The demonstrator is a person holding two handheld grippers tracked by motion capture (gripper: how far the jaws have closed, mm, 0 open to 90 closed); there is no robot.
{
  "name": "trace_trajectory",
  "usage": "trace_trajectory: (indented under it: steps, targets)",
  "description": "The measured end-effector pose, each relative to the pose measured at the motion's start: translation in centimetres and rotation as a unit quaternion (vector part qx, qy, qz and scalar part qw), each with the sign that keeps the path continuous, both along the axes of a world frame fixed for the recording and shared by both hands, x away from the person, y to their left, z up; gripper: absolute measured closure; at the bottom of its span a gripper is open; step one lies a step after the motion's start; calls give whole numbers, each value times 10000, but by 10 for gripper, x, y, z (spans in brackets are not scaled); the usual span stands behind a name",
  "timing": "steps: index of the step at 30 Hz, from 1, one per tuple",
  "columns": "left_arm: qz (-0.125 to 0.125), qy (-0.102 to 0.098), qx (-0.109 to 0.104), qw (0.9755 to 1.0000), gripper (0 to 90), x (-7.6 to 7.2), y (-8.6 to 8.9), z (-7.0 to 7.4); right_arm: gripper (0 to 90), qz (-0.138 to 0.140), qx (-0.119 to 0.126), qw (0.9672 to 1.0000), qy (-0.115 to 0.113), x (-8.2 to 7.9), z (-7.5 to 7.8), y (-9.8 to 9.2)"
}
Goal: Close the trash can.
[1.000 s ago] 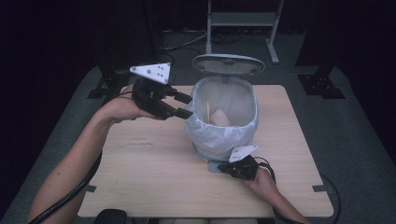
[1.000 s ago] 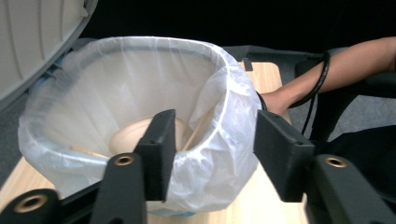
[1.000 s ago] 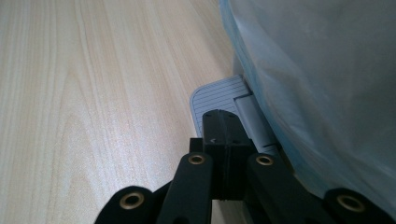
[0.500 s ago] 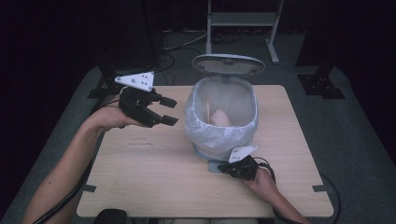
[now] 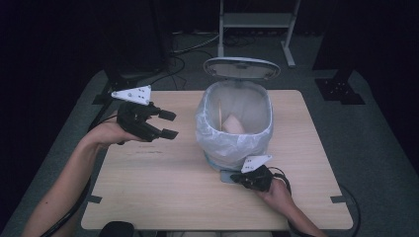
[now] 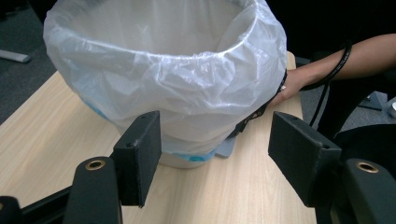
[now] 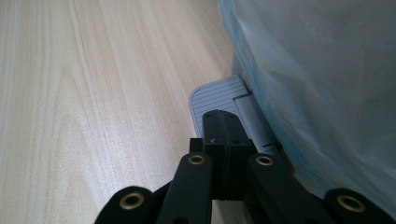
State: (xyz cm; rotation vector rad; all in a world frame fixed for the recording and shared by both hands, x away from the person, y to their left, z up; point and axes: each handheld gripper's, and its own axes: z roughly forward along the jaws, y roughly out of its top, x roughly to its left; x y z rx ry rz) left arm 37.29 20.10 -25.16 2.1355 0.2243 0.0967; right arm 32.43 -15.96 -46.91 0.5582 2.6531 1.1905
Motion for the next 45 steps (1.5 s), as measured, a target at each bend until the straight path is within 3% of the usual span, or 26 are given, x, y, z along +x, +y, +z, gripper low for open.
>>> trace_trajectory:
  steps: [4,6,8,12,22,28,33,45]
  targets:
    - [40,49,-16,10000,330,0,2,-8,892,-23,4,10000,21,0,0,-1]
    - [35,61,-31,10000,320,1,4,-13,764,-14,57,10000,28,-3,2,-3]
    - [40,65,-49,10000,312,1,5,-17,735,-77,98,9999,43,-8,5,-9]
    - [105,124,-98,9998,292,1,9,-27,662,-211,501,9985,-93,-18,17,-31]
    - [316,86,-57,9994,262,-2,23,-51,559,-517,412,9978,30,-22,22,-72]
    - [493,-13,-147,9987,253,-3,32,-69,509,-802,268,9964,109,-21,18,-98]
    - [601,-75,-231,9979,235,-4,34,-82,471,-1061,399,9934,187,-24,16,-115]
    - [791,0,-341,9963,192,-11,42,-113,401,-1398,565,9882,281,-29,12,-142]
